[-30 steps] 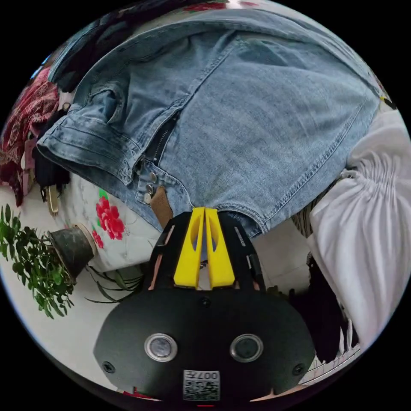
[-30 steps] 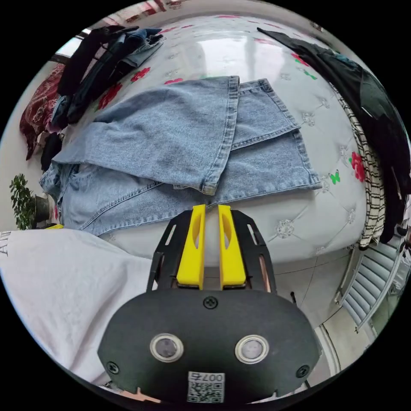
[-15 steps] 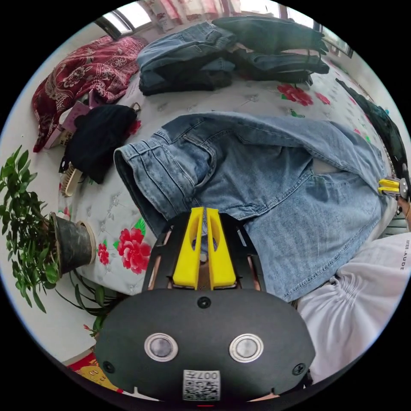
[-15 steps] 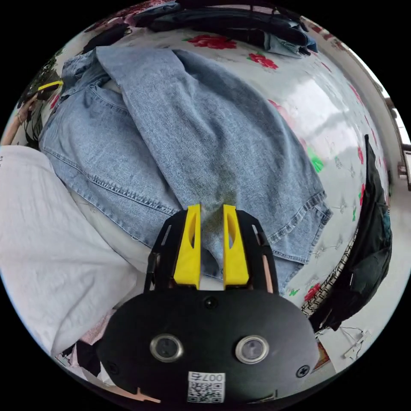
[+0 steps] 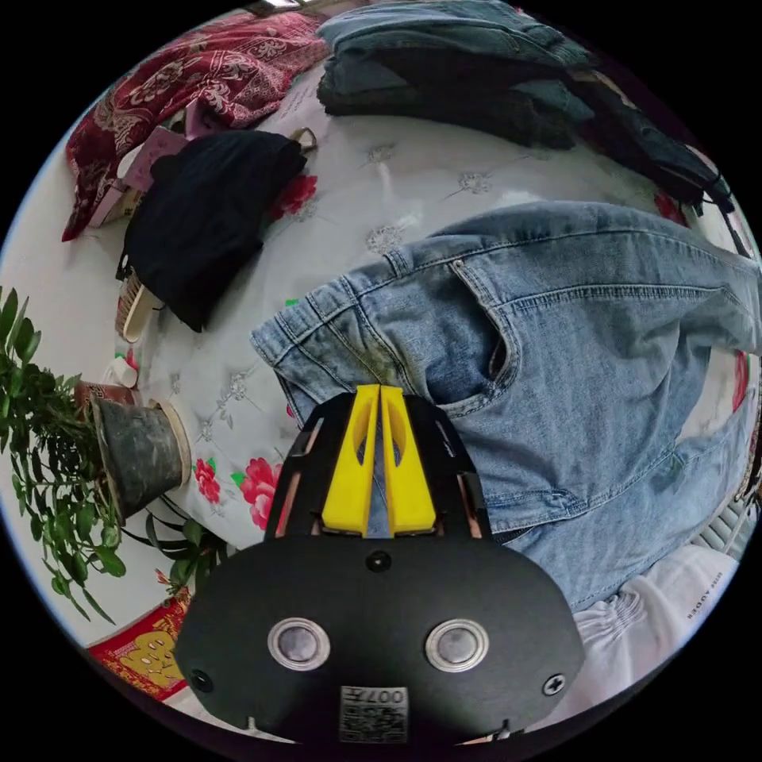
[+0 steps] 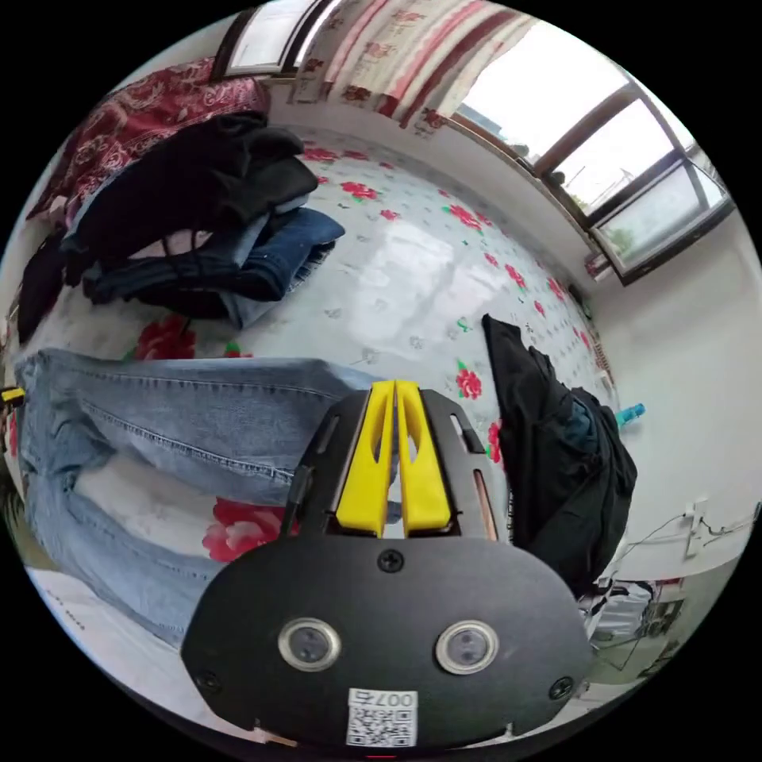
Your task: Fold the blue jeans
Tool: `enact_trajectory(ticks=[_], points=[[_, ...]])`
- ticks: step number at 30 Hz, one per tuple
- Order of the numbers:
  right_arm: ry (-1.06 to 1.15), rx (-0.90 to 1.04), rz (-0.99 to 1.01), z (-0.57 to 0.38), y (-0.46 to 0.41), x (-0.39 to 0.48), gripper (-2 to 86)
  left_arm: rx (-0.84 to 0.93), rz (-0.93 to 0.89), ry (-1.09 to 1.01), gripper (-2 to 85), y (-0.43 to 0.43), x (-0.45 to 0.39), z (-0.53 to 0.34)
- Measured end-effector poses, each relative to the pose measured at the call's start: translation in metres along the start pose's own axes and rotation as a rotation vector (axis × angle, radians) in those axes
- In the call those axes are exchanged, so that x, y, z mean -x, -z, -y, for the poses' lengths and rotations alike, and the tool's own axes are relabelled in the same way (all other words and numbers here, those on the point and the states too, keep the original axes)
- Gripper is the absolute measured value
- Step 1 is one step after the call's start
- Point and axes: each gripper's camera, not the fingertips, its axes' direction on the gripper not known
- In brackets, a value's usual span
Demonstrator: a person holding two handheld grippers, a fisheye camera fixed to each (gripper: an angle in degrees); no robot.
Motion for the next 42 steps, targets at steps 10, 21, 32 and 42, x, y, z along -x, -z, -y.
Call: enact_trajectory(ticks=[10,21,32,42], points=[[0.068,0.078,0.273,-0.037,-0.073,0.047,1.2,-0.14,-0.033,0.256,-1.0,0.01,0.013,-0.066],[0.178,0.126,0.364,-0.074,-0.148,0.053,1.3,-0.068,0.16,-0.097,-1.0,-0.047,-0.09,-0.088],[0.149,0.218,0.099,-0.082,-0.165,0.025,0.1,-0.062,-0.101,-0.002,-0.9,-0.069,-0.035,-0.064],[-0.513,0.159,0.664,-0.33,-0.1,-0.061,5.0,-0.2,-0.267,0.432,5.2,-0.071,0.029,-0.243]])
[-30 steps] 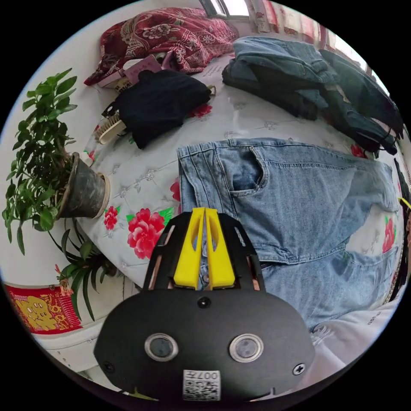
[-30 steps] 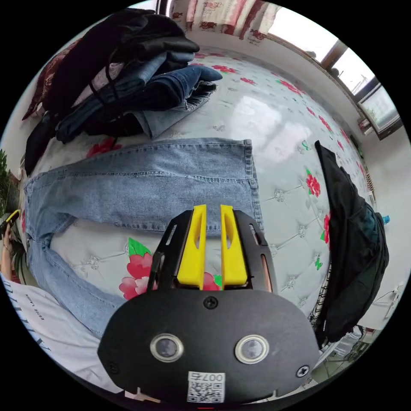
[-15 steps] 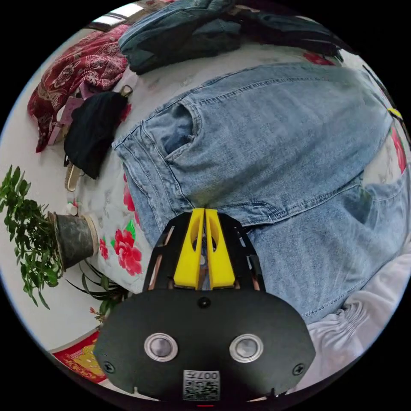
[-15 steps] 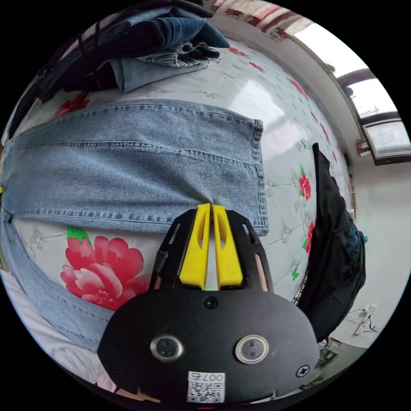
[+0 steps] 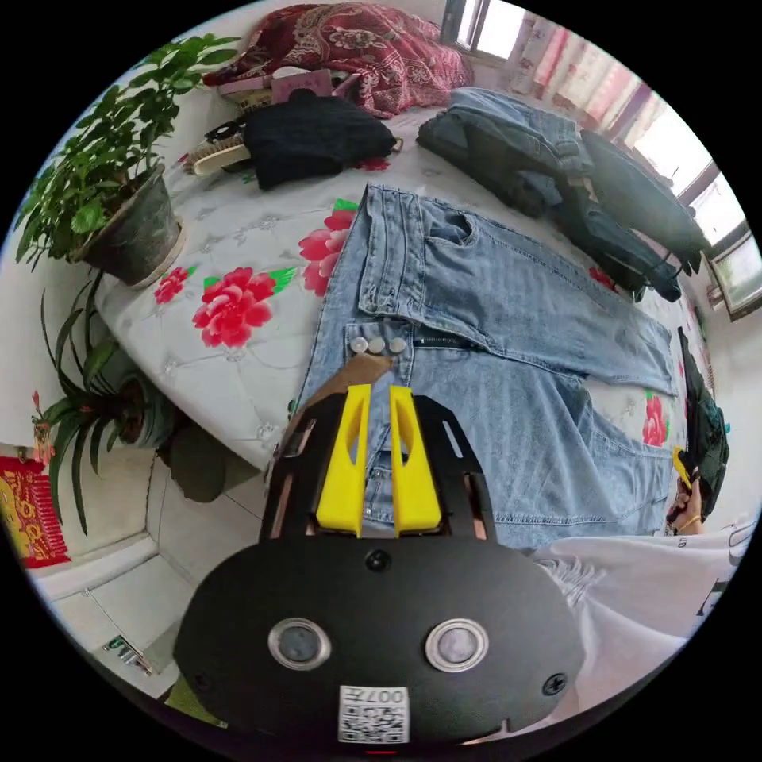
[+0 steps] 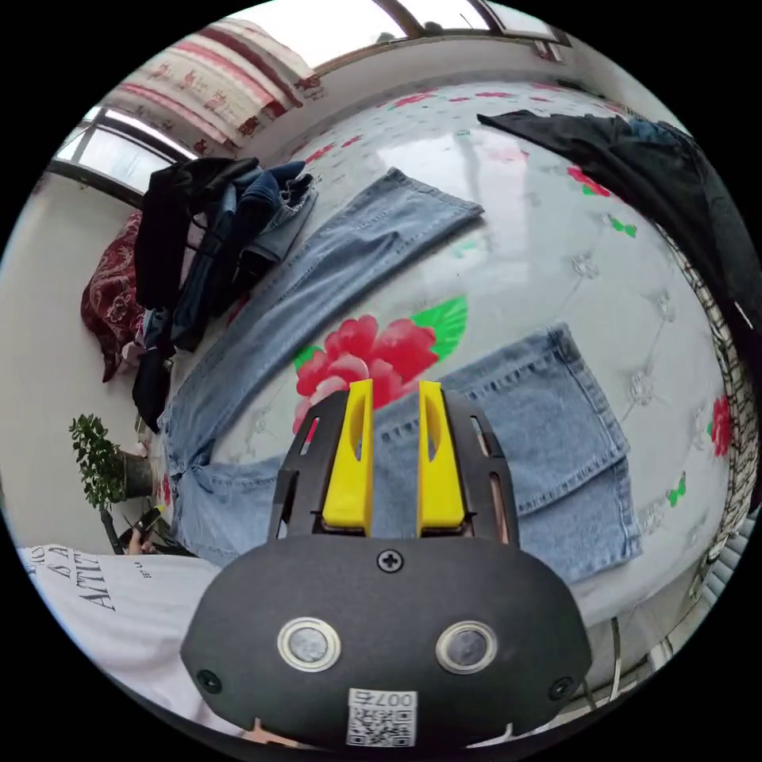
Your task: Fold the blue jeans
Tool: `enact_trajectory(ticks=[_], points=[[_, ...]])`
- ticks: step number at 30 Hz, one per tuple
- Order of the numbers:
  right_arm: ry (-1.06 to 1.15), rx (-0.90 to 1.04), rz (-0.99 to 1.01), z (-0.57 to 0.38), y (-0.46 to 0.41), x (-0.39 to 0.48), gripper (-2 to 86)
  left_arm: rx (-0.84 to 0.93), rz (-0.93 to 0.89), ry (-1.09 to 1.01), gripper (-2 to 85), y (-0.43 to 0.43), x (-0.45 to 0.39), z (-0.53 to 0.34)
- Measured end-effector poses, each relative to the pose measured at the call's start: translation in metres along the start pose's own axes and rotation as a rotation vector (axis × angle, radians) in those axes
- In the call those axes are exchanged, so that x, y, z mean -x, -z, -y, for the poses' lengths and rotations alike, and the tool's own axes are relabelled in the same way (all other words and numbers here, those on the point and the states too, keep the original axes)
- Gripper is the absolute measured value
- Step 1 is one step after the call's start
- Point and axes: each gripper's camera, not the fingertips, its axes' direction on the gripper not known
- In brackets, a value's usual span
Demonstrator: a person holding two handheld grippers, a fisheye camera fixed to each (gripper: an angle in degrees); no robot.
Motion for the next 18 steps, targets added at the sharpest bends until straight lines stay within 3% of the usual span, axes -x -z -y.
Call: enact_trajectory(ticks=[3,8,11,14,18], points=[[-0.2,0.007,-0.099,-0.075,0.018,-0.058,6.5,-0.011,-0.038,0.191,6.8,0.005,0.049,-0.053],[-0.469,-0.057,-0.039,-0.131,0.046,-0.126,7.3,0.024,-0.217,0.398,9.7,-0.027,0.096,-0.1],[-0.488,-0.035,-0.031,-0.127,0.045,-0.136,8.0,0.031,-0.327,0.374,11.4,-0.051,0.097,-0.097],[-0.486,-0.084,-0.05,-0.132,0.057,-0.141,8.2,0.076,-0.239,0.337,8.7,-0.063,0.099,-0.091],[-0.476,-0.005,-0.064,-0.149,0.042,-0.161,6.8,0.113,-0.222,0.339,4.2,-0.076,0.12,-0.093]])
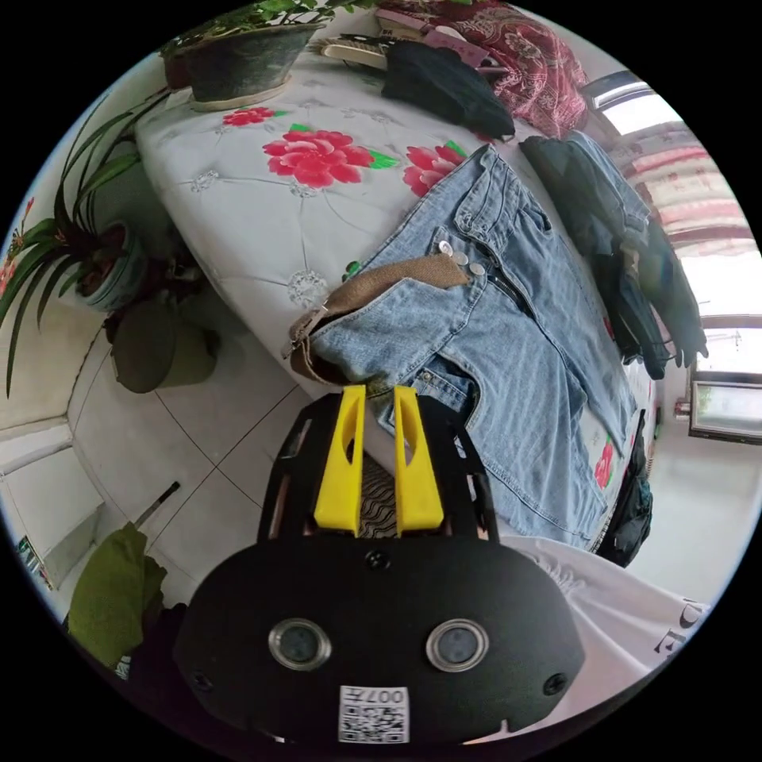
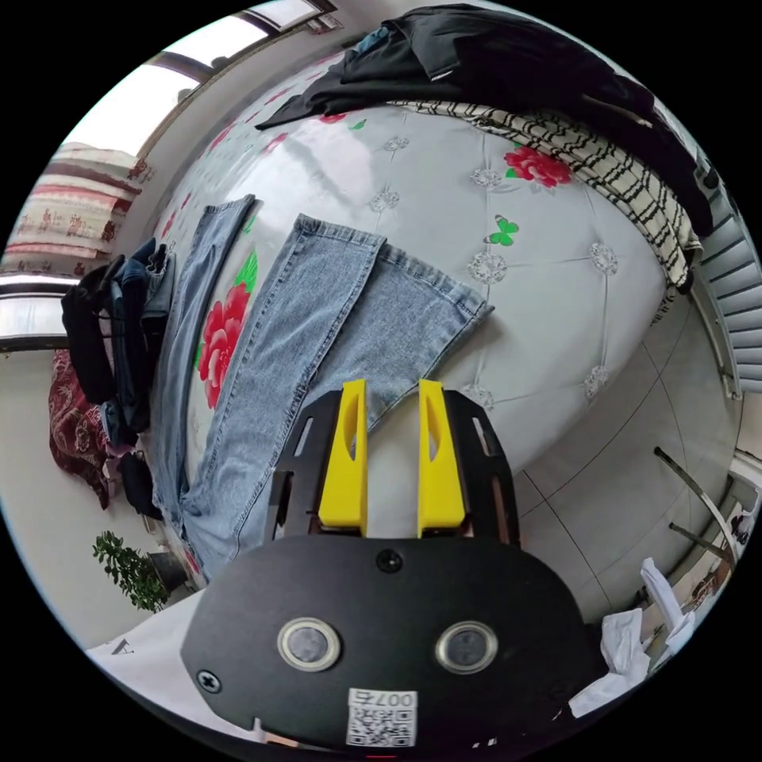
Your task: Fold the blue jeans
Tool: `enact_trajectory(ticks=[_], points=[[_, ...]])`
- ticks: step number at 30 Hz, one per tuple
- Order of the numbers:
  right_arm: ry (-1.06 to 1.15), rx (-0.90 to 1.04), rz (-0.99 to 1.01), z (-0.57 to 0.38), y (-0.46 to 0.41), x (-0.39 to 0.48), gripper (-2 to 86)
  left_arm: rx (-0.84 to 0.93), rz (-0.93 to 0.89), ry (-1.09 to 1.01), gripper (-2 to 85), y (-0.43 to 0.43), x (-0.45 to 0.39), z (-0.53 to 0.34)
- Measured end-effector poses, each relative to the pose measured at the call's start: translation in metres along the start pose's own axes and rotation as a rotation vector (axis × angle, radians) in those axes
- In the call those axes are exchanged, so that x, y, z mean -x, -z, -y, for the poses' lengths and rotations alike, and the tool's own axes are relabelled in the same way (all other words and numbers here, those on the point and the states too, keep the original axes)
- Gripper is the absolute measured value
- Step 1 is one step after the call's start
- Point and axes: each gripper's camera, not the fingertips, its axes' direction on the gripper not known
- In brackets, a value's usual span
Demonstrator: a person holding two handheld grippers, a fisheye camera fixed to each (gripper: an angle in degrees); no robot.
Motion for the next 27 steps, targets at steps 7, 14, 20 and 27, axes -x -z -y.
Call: enact_trajectory(ticks=[7,14,20,27], points=[[0.006,0.04,0.134,0.007,-0.006,-0.022,1.6,0.011,-0.112,-0.018,-0.5,0.002,0.031,0.004],[0.021,-0.146,0.554,0.011,0.049,-0.038,0.0,-0.179,-0.681,0.014,-0.9,0.03,0.07,-0.004],[-0.027,-0.225,0.78,0.031,0.076,-0.01,-0.1,-0.267,-0.834,0.048,-0.9,0.048,0.056,0.021],[0.102,-0.254,0.677,0.104,0.088,0.133,0.5,-0.276,-0.718,-0.014,-0.7,0.058,-0.022,0.103]])
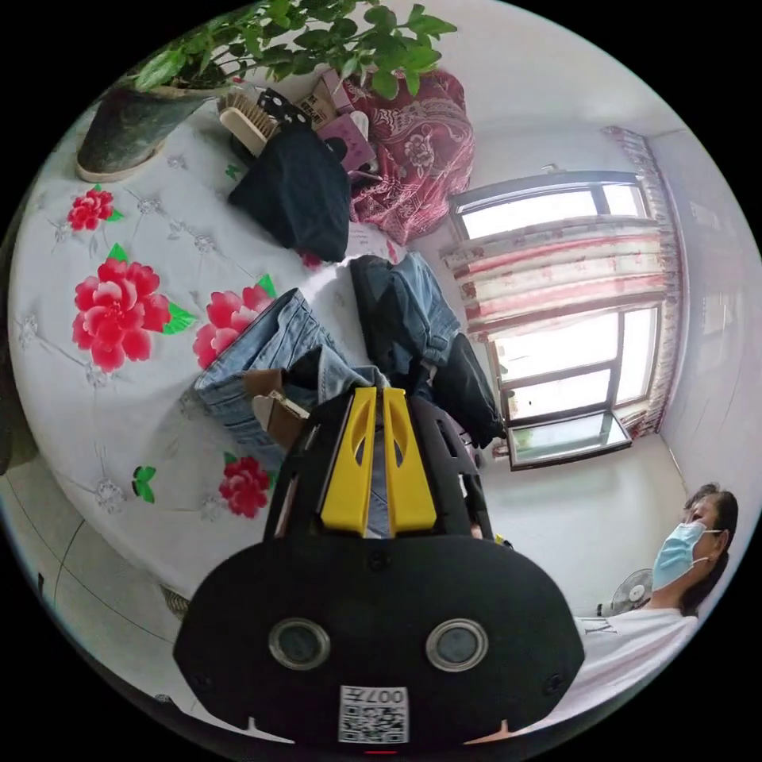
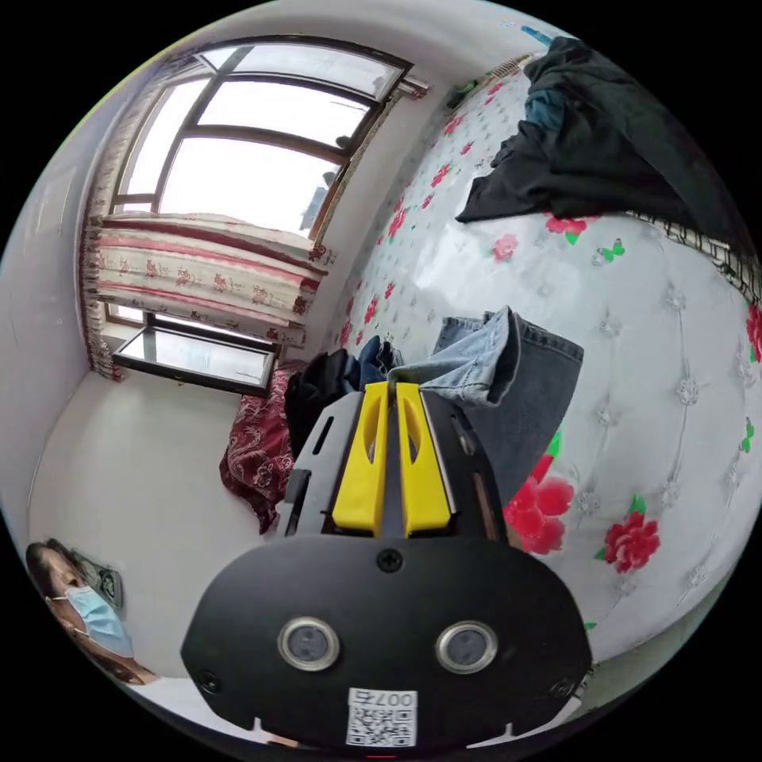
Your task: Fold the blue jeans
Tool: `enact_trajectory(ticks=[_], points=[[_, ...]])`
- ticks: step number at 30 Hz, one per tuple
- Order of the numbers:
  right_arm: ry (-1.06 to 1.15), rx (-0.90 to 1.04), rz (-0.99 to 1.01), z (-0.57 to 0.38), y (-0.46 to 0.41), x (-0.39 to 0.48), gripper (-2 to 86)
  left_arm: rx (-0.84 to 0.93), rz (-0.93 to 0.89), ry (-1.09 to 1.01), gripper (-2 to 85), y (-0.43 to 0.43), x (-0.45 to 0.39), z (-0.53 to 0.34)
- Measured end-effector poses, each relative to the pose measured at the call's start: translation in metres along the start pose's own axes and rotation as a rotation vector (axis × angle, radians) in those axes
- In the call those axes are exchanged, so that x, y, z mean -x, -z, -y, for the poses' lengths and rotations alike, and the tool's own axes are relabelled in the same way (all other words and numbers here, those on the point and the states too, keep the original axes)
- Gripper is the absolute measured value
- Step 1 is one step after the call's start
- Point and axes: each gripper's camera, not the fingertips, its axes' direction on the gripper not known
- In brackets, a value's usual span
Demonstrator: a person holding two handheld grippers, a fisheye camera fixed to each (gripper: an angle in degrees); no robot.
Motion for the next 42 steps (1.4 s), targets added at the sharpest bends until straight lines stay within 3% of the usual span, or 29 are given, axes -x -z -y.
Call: enact_trajectory(ticks=[8,13,19,23,26,29,33,36,40,42], points=[[0.079,0.161,-0.079,0.058,-0.195,0.023,3.6,0.022,0.288,0.073,0.8,-0.144,-0.025,0.083],[0.196,0.268,-0.22,0.015,-0.217,0.0,4.7,0.081,0.388,-0.155,5.7,-0.163,-0.063,0.066],[0.233,0.264,-0.445,-0.004,-0.208,-0.032,5.1,0.02,0.759,-0.409,6.3,-0.153,-0.1,0.006],[0.237,0.321,-0.466,0.012,-0.247,-0.031,4.9,0.143,0.887,-0.66,4.0,-0.213,-0.131,-0.005],[0.382,0.383,-0.692,0.003,-0.286,-0.011,2.3,0.313,1.052,-0.713,1.1,-0.268,-0.134,-0.003],[0.588,0.491,-0.852,-0.011,-0.302,0.008,0.6,0.379,1.19,-0.935,-0.2,-0.292,-0.155,-0.019],[0.556,0.536,-0.83,-0.027,-0.255,-0.005,-0.1,0.626,1.25,-1.122,-0.7,-0.286,-0.17,-0.044],[0.491,0.547,-0.811,-0.062,-0.191,-0.028,-0.2,0.784,1.208,-1.077,-0.7,-0.258,-0.17,-0.064],[0.293,0.502,-0.69,-0.094,-0.115,-0.057,-0.1,0.764,1.227,-0.965,-0.7,-0.231,-0.171,-0.083],[0.252,0.358,-0.602,-0.101,-0.073,-0.059,0.1,0.704,1.216,-0.914,-0.7,-0.22,-0.181,-0.087]])
